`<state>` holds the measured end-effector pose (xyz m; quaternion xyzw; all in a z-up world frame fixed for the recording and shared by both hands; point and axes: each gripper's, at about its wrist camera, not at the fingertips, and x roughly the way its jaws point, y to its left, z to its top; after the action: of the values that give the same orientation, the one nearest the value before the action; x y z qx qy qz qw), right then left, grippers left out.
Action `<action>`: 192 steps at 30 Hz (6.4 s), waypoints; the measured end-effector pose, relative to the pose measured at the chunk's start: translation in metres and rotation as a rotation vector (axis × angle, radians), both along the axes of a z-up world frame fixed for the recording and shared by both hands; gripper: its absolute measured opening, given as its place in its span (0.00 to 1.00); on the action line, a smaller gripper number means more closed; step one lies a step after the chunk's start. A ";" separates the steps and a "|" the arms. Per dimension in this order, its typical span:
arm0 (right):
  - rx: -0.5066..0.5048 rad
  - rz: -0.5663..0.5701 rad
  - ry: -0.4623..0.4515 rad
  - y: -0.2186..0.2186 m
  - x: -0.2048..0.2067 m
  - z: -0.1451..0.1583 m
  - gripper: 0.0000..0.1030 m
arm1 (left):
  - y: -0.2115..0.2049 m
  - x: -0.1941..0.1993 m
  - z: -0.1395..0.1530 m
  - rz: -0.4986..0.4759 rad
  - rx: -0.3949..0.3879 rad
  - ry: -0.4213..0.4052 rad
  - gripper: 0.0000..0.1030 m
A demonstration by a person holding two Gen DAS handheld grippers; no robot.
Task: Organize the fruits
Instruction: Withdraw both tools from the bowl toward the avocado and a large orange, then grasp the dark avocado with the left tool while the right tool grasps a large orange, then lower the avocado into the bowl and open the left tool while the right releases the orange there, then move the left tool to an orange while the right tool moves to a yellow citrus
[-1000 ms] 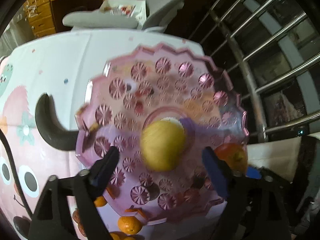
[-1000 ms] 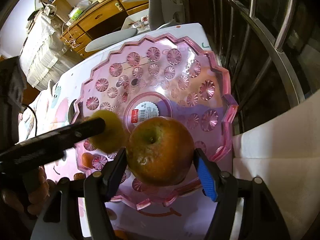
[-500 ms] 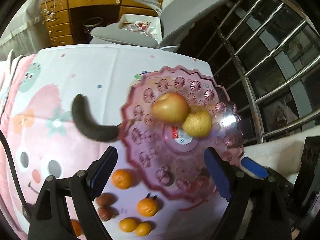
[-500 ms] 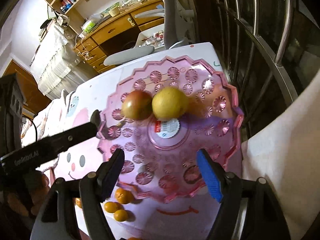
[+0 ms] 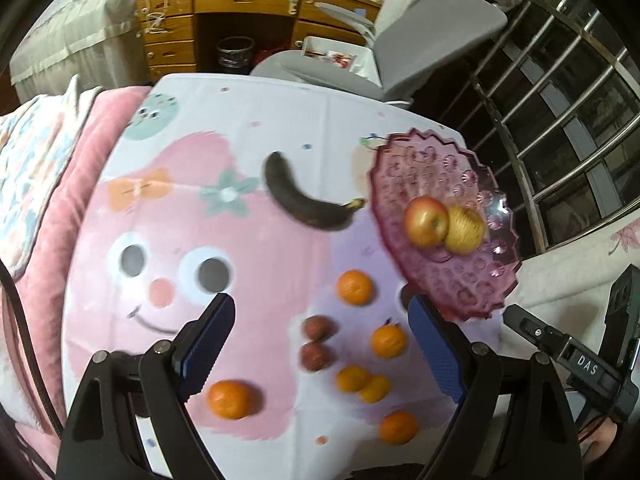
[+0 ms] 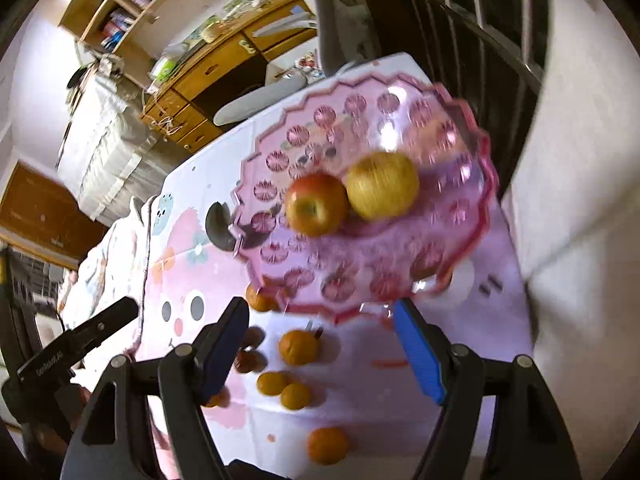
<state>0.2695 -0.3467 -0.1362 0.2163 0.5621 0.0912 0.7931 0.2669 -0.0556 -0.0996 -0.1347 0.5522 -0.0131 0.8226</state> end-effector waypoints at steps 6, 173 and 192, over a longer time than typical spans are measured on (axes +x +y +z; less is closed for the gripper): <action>0.046 -0.109 0.075 0.015 -0.033 -0.008 0.73 | 0.047 -0.032 0.000 0.006 -0.014 0.006 0.85; -0.169 0.136 -0.139 0.017 0.019 0.007 0.55 | -0.029 0.047 -0.022 -0.036 -0.140 0.040 0.74; -0.234 0.492 -0.273 0.086 -0.026 0.002 0.55 | 0.068 -0.042 -0.075 0.254 -0.092 0.174 0.74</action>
<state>0.2440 -0.2608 -0.1339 -0.0333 0.4924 0.2433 0.8350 0.2250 0.0125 -0.1743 -0.2417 0.5987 0.0774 0.7597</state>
